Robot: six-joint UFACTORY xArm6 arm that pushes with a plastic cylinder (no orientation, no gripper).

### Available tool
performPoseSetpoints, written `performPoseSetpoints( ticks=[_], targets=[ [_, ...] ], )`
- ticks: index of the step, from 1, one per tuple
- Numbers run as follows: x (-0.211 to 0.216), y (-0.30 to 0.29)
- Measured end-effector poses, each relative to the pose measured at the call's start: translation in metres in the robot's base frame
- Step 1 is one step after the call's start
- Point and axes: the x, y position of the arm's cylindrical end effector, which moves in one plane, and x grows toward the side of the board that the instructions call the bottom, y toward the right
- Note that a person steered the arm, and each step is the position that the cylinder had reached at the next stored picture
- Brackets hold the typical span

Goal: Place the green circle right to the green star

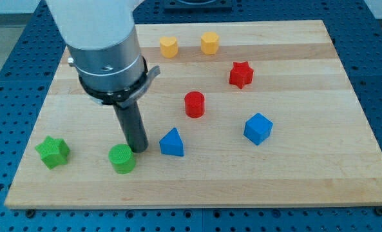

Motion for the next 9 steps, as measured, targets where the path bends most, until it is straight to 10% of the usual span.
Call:
performPoseSetpoints(
  ticks=[9],
  targets=[
    [0.078,-0.014]
  ],
)
